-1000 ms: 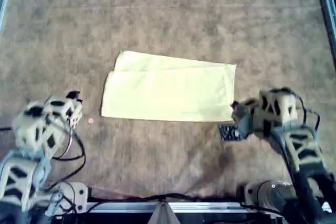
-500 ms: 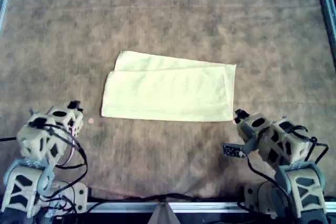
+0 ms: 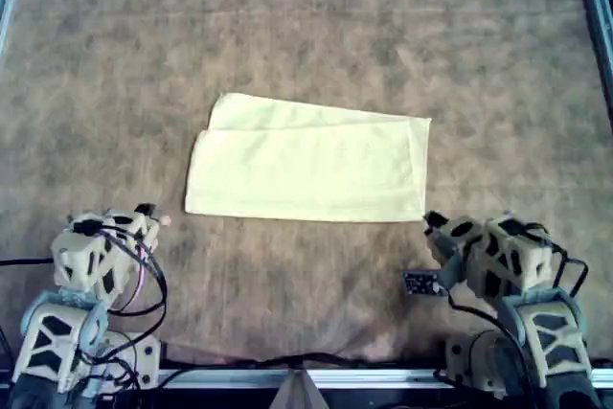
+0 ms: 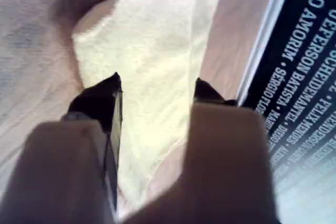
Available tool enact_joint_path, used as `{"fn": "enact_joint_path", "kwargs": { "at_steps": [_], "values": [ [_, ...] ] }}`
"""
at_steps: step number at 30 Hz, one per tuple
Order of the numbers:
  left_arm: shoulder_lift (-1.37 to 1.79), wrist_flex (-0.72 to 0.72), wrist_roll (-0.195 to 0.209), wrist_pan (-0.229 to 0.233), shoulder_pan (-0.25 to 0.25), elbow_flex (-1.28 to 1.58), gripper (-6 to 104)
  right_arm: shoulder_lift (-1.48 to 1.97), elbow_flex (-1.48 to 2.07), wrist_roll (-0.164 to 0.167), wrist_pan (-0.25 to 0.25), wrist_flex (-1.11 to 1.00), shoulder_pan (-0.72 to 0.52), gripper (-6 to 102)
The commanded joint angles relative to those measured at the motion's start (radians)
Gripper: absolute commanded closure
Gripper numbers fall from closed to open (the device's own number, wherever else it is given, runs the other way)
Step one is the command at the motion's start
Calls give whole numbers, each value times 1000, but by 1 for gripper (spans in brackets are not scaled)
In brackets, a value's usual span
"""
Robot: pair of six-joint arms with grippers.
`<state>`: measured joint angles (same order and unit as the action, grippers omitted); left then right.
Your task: Fold a cloth
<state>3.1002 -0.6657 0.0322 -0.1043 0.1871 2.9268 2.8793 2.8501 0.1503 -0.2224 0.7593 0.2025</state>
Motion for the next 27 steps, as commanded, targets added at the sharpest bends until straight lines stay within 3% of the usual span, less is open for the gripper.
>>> {"fn": "enact_joint_path", "kwargs": {
  "at_steps": [1,5,14,27],
  "values": [
    [14,12,-5,2,-12,-15,48,-135,-172,11,6,12,-8,18],
    [14,11,-5,2,-12,-9,48,-367,-321,-3,6,20,-8,10],
    [12,11,-5,2,-20,83,47,-896,-514,-3,6,3,-6,8],
    [12,11,-5,2,-14,83,47,-1138,-730,3,-9,0,8,9]
  ]
}}
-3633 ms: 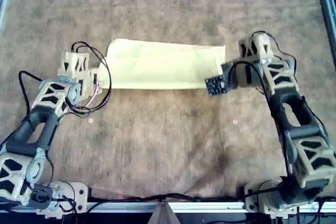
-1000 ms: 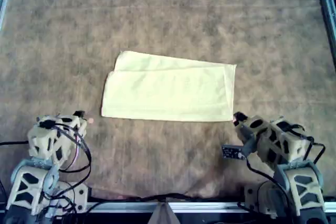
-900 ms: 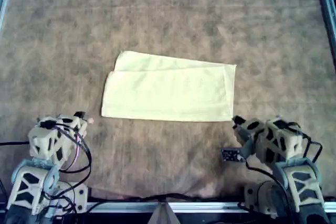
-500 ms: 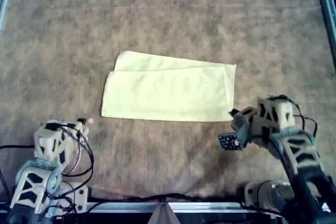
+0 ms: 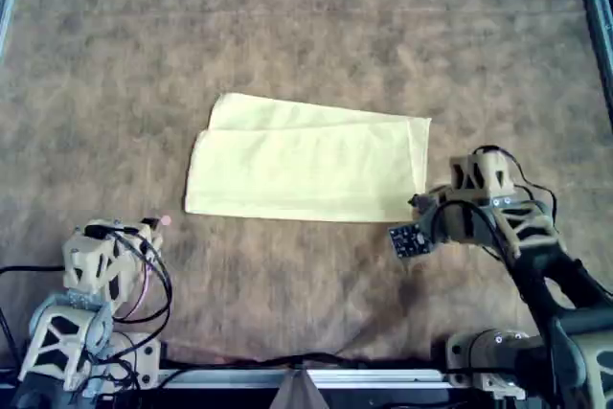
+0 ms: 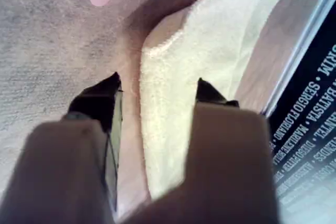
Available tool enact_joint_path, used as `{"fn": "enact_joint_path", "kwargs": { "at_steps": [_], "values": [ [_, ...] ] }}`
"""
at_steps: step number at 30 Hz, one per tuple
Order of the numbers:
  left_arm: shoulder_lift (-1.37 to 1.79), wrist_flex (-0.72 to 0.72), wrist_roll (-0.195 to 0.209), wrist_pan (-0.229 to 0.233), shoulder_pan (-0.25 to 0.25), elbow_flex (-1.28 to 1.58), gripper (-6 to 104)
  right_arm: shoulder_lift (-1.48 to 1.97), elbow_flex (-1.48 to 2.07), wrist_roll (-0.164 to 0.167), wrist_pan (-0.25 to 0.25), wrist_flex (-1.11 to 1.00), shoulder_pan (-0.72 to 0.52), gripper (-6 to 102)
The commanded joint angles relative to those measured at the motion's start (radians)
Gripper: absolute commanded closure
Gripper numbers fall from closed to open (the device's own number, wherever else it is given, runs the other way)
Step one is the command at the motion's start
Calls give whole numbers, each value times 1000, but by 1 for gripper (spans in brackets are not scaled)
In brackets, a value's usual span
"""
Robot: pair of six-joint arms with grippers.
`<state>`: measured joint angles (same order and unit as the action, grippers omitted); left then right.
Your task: Fold a cloth
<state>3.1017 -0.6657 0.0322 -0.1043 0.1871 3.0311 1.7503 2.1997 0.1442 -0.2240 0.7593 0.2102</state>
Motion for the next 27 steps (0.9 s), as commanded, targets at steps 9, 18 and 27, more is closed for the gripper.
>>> {"fn": "enact_joint_path", "kwargs": {
  "at_steps": [9,18,27],
  "values": [
    [11,11,-5,2,-17,-21,47,-112,-137,11,-8,0,2,19],
    [11,11,-5,2,-21,-21,47,-112,-178,5,-9,-66,-9,48],
    [11,11,-5,2,-21,-21,47,-110,-178,2,-11,-190,-17,90]
  ]
}}
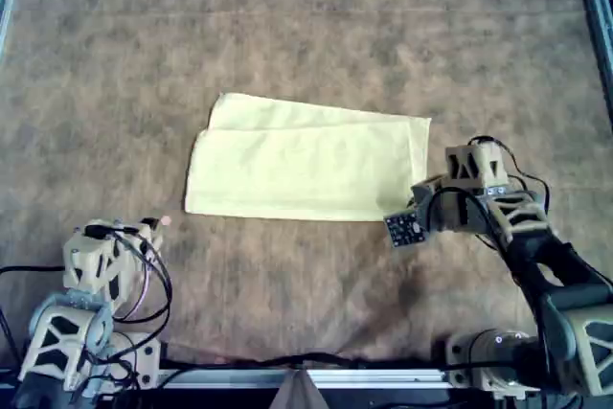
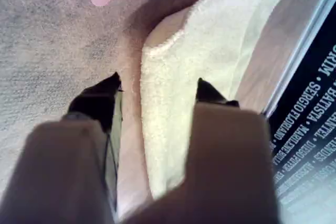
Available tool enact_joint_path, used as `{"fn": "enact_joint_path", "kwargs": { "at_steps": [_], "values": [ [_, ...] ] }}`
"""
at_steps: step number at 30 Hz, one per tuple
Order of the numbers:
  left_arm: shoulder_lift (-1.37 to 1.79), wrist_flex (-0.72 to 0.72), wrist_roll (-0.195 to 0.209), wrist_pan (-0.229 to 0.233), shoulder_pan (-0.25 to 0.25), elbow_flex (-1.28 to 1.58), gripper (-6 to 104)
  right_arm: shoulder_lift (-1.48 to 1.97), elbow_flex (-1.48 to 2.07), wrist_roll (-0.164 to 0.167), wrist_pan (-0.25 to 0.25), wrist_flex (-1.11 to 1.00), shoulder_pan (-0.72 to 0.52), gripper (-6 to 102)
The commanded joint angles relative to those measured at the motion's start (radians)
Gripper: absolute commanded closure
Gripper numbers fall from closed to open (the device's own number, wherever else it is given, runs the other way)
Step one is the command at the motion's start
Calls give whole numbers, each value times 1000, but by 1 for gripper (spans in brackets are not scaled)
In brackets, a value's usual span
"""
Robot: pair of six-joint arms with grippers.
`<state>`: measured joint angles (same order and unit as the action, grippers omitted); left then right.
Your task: Fold a cloth
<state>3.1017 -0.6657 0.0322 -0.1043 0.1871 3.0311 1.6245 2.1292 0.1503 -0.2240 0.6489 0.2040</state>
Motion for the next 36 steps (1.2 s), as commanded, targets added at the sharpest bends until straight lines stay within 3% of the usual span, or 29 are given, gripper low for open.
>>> {"fn": "enact_joint_path", "kwargs": {
  "at_steps": [1,3,16,18,22,25,36],
  "values": [
    [11,11,-5,2,-21,-21,47,15,-107,-5,-11,-100,-9,95],
    [11,11,-5,2,-21,-21,47,15,-107,-5,-9,-137,-9,100],
    [11,11,-5,2,-23,-21,47,12,-195,-9,-9,-158,9,95],
    [11,11,-5,2,-23,-21,47,12,-250,-34,-9,-158,17,95],
    [11,11,-5,2,-23,-21,47,-18,-373,-135,-8,-158,77,95],
    [11,11,-5,2,-23,-21,47,-97,-489,-183,5,-158,153,95],
    [11,11,-5,2,-23,-21,47,-476,-965,-198,8,-155,410,95]
  ]
}}
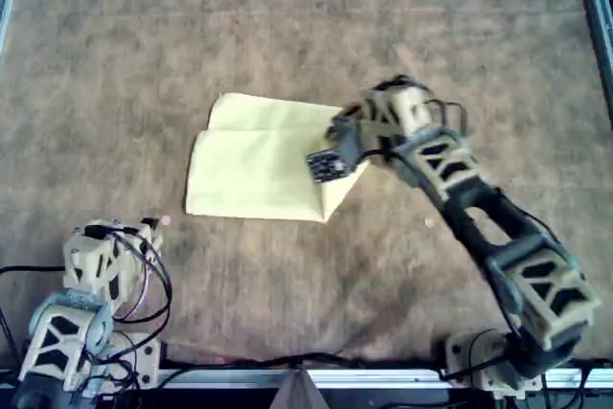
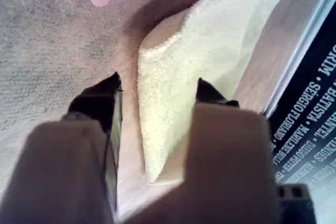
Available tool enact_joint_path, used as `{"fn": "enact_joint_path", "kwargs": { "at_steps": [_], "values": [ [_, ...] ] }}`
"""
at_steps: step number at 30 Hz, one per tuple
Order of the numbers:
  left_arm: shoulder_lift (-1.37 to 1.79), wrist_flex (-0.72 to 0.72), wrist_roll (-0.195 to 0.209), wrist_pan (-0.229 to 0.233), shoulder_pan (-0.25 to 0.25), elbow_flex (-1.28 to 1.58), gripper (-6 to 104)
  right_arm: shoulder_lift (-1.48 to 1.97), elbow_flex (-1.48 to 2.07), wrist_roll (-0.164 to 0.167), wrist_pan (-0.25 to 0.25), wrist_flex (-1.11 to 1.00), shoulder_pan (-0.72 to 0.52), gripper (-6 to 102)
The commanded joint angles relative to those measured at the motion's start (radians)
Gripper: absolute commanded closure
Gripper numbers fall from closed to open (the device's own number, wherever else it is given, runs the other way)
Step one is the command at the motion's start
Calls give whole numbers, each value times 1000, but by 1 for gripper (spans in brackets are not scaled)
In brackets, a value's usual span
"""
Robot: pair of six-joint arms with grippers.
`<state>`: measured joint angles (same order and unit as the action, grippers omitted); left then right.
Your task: Fold a cloth
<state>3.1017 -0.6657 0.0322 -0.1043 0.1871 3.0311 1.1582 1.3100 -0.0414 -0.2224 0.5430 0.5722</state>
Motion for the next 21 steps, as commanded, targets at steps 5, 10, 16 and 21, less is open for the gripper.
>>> {"fn": "enact_joint_path", "kwargs": {
  "at_steps": [5,10,16,21],
  "values": [
    [11,11,-5,2,-23,-21,47,-149,-390,-6,6,-44,114,95],
    [11,11,-5,2,-23,-21,47,-268,-588,-6,8,-34,192,95],
    [11,11,-5,2,-23,-21,47,-353,-709,-5,8,-38,290,95],
    [11,11,-5,2,-23,-21,47,-434,-749,9,8,-52,371,95]
  ]
}}
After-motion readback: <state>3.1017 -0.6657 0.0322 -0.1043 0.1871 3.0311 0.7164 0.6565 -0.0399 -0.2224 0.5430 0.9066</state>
